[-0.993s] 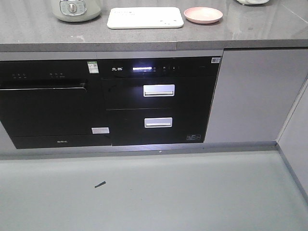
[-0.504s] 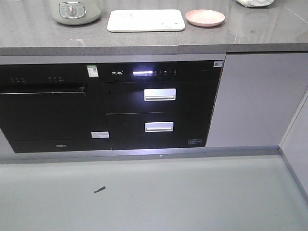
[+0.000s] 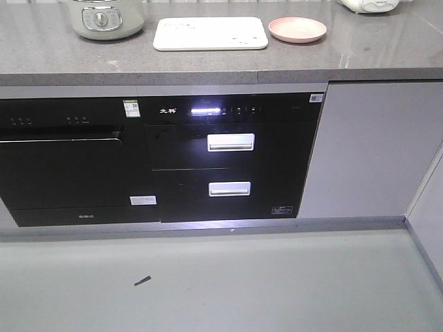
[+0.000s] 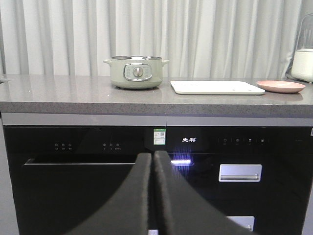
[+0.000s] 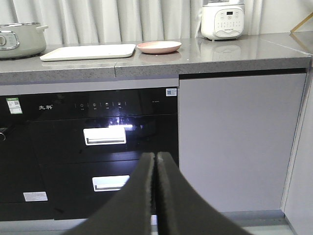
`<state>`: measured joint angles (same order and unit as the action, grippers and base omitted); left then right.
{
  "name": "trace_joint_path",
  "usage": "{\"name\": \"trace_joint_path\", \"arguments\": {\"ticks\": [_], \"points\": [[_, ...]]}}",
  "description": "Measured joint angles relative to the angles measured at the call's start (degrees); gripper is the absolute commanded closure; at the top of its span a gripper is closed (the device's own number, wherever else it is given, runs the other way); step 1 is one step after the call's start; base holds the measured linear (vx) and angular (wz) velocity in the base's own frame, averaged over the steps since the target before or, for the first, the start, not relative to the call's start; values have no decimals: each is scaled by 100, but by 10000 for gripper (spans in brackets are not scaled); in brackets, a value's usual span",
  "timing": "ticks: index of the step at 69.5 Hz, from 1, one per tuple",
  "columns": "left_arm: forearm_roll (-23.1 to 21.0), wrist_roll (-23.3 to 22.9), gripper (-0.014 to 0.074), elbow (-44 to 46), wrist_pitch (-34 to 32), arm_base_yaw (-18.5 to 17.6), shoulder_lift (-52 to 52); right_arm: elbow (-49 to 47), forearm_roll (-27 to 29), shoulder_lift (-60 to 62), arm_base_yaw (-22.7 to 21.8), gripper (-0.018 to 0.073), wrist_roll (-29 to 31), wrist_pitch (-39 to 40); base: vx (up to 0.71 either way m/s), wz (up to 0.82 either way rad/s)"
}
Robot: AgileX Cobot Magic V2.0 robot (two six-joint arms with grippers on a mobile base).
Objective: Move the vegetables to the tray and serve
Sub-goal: 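Drive the base forward toward the countertop with the pot and tray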
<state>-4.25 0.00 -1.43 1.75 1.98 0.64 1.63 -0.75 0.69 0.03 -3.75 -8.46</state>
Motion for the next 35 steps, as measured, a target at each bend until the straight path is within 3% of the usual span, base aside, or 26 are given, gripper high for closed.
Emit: {"name": "trace_joint_path", "arguments": {"ticks": [35], "points": [[0, 0, 603, 0, 0, 0, 0, 0, 0, 0, 0, 563, 0, 0, 7, 0]]}}
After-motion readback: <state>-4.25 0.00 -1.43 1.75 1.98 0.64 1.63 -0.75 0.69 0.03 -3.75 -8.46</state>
